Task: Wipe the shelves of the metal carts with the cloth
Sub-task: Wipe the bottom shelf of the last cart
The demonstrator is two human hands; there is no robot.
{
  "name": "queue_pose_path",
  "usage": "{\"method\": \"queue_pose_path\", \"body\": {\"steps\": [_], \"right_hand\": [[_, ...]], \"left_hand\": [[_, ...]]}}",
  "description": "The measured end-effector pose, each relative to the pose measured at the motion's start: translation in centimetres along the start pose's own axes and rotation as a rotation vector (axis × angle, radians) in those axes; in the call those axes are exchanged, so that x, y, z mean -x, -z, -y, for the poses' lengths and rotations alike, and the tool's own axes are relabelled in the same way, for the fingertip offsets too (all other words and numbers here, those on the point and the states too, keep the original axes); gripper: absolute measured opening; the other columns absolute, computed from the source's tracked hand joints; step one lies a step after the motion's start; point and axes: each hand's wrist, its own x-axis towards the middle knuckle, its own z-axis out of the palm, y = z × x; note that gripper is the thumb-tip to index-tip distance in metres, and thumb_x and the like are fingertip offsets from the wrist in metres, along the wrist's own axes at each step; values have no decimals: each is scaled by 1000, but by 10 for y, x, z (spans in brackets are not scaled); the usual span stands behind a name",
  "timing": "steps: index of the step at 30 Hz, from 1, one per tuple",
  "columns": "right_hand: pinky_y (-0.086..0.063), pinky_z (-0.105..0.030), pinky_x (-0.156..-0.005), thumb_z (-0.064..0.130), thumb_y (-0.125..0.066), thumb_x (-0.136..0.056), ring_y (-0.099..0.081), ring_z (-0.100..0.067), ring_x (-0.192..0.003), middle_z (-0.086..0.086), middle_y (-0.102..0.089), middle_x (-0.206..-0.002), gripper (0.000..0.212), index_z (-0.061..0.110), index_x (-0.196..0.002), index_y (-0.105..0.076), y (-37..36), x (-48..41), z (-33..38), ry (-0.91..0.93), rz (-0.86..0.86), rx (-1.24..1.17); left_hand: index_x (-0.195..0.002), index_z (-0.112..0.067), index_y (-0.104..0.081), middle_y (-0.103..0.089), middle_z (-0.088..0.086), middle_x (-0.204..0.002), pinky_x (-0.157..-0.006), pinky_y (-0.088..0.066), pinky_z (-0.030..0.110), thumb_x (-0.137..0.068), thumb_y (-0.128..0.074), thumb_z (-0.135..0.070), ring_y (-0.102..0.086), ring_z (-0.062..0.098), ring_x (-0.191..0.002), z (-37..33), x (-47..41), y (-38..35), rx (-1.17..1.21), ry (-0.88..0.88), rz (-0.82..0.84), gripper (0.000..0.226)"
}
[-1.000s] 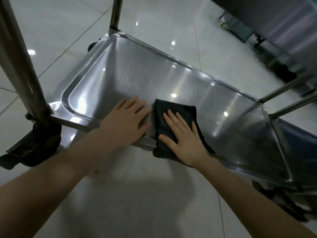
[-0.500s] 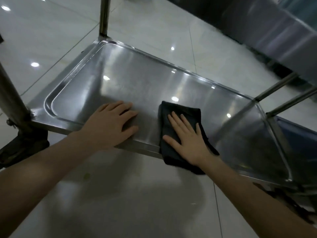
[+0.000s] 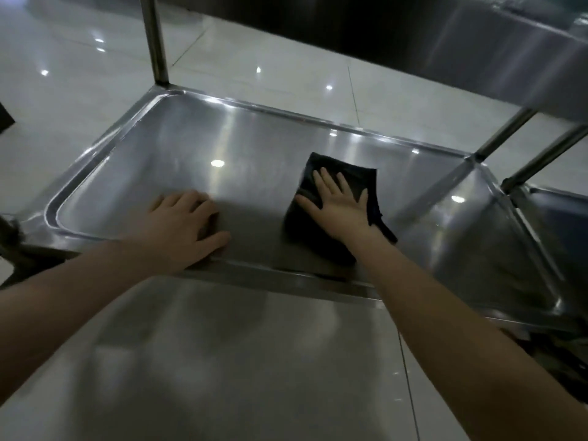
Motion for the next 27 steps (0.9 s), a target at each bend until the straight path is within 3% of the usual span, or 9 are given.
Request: {"method": "queue_pose_path", "body": {"steps": [3, 5, 8, 11, 15, 18, 21, 24, 27], "right_hand": [[6, -59, -117, 82, -6, -86, 8, -7, -149, 22, 3, -161, 79, 42, -154, -3, -8, 74, -12, 223, -84, 11], [9, -54, -117, 81, -6, -88, 10, -3, -148, 25, 4, -160, 74, 45, -153, -1, -17, 110, -24, 267, -102, 18], [11, -51, -116, 82, -10, -88, 9, -1, -147, 25, 4, -159, 74, 46, -152, -3, -16, 105, -44, 240, -109, -7], [5, -58, -117, 76, -19, -90, 4, -7, -149, 19, 2, -162, 74, 42, -154, -5, -4, 54, -80, 111, -90, 28], [4, -64, -114, 74, -17, -92, 5, -16, -150, 14, 3, -163, 73, 39, -154, -3, 11, 6, -111, -79, -38, 18], [6, -64, -114, 75, -15, -91, 3, -15, -150, 15, 0, -163, 75, 38, -155, -5, 7, 37, -101, -2, -62, 27], [6, -58, -117, 78, -6, -88, 3, -9, -149, 20, -1, -162, 76, 41, -154, -6, -4, 107, -97, 116, -135, 9], [9, -51, -117, 81, -8, -89, 7, -2, -148, 26, 1, -160, 72, 47, -152, -4, -14, 150, -100, 118, -160, -20], [12, -49, -114, 81, -14, -88, 8, 0, -146, 25, 3, -159, 73, 46, -152, -6, -8, 118, -120, 61, -151, -22]], "left_hand": [[-124, -18, -51, -49, 8, -129, -110, -30, 47, -85, -31, -67, -44, 34, -123, -34, -4, 1, 79, 61, -104, 66], [-137, -19, -45, -39, 6, -148, -116, -22, 46, -89, -34, -62, -33, 30, -137, -67, -9, -5, 121, -32, -92, 65], [-152, -30, -22, -14, -7, -162, -121, -9, 44, -93, -24, -60, -9, 18, -149, -113, -16, -20, 121, -150, -16, 66], [-152, -40, -15, -11, -12, -162, -120, -7, 51, -92, -15, -61, -5, 18, -149, -133, -12, -32, 65, -159, -25, 64], [-150, -40, -24, -18, -12, -160, -120, -9, 48, -81, -2, -63, -11, 19, -149, -137, -8, -27, 35, -154, -51, 76], [-142, -33, -44, -37, -6, -152, -117, -12, 51, -85, -13, -62, -26, 24, -144, -146, -12, -20, 50, -154, -91, 71], [-127, -22, -55, -49, 5, -139, -118, -12, 54, -96, -32, -52, -29, 28, -142, -162, -25, -16, 137, -118, -151, 49], [-146, -27, -36, -27, -1, -158, -121, -8, 48, -97, -33, -49, -13, 21, -148, -185, -39, -24, 196, -190, -100, 53], [-153, -33, -19, -11, -8, -162, -120, -8, 46, -98, -25, -52, -7, 18, -150, -194, -45, -35, 118, -244, -54, 58]]}}
